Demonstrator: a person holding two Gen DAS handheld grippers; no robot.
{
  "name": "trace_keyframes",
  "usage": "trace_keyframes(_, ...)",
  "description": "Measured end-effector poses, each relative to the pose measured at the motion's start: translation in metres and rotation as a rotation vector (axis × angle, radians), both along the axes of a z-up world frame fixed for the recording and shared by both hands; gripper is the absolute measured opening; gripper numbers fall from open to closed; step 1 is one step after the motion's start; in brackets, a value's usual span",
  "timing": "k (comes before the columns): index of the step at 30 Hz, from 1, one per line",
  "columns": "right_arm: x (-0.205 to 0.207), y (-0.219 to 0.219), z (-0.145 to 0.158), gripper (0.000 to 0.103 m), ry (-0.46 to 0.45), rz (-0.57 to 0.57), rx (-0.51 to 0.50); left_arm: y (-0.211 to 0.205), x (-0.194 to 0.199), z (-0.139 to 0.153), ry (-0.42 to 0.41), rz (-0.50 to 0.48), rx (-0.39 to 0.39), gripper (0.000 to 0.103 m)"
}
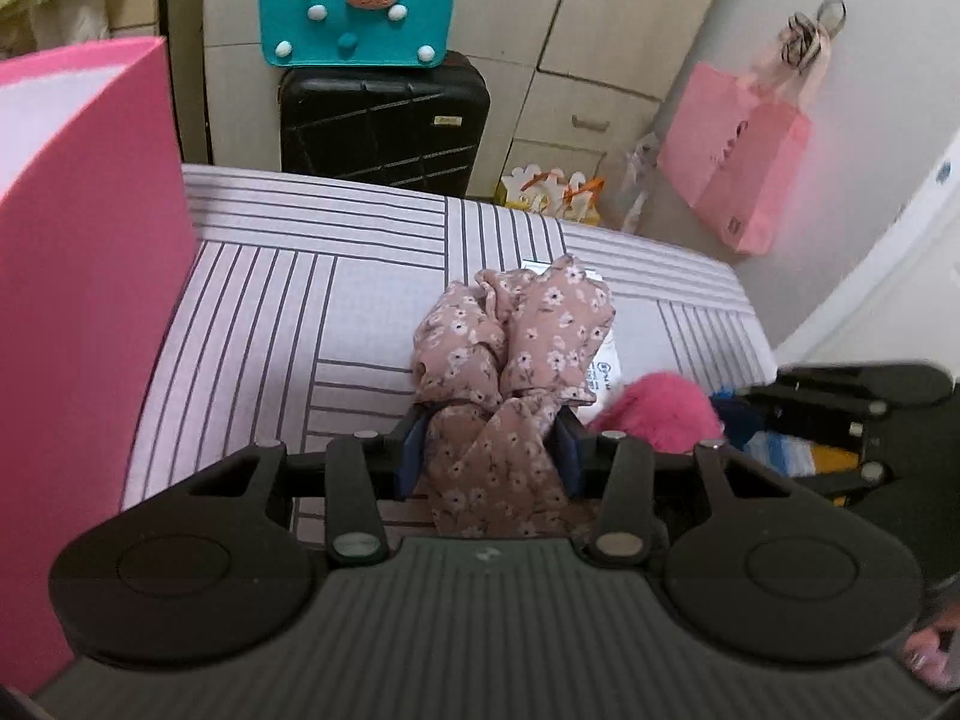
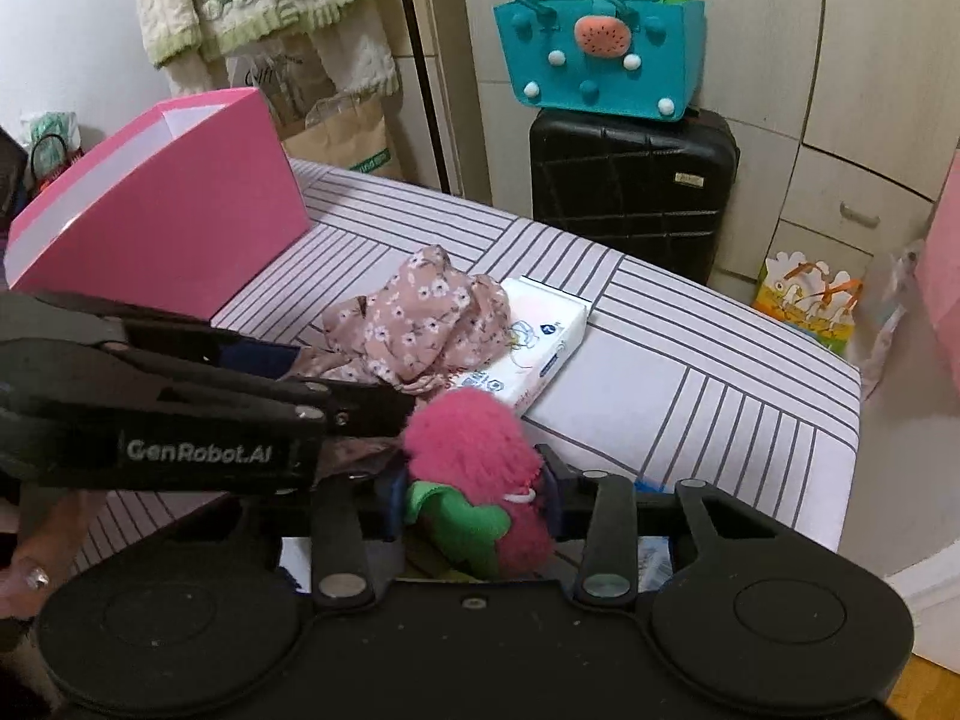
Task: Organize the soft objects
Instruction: 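Carry the scrunchie and pink pom-pom in both tools over the pink box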
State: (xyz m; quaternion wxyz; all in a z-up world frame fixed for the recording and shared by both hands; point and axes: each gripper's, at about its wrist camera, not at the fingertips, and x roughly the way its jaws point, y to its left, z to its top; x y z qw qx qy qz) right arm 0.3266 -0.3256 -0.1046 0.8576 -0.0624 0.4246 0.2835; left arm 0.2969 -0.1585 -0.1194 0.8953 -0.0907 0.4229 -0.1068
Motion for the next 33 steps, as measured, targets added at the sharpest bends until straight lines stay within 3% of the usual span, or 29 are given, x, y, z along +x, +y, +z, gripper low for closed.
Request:
trace_keyframes(3, -0.002, -0.001, 0.002, 0.044, -0.008, -0.009, 0.036, 0.006, -0.001, -0.004, -0.01, 0.025, -0.054, 0.041)
trace_keyframes(4, -0.001, -0.001, 0.002, 0.044, -0.009, -0.008, 0.048, 0.007, -0.002, -0.005, -0.013, 0.029, -0.068, 0.036)
trace_keyframes(5, -0.002, -0.002, 0.003, 0.044, -0.008, -0.009, 0.062, 0.009, -0.003, -0.005, -0.014, 0.031, -0.088, 0.024)
trace_keyframes(8, 0.0, -0.005, 0.006, 0.044, 0.011, -0.009, 0.122, 0.016, -0.006, -0.006, -0.021, 0.024, -0.143, 0.012)
trace_keyframes(22, -0.027, -0.002, 0.037, 0.043, -0.07, -0.019, 0.169, 0.03, -0.036, 0.028, -0.112, 0.008, -0.192, 0.011)
trace_keyframes(33, -0.066, 0.003, 0.078, 0.043, -0.118, -0.018, 0.191, 0.05, -0.078, 0.074, -0.187, -0.07, -0.135, 0.011)
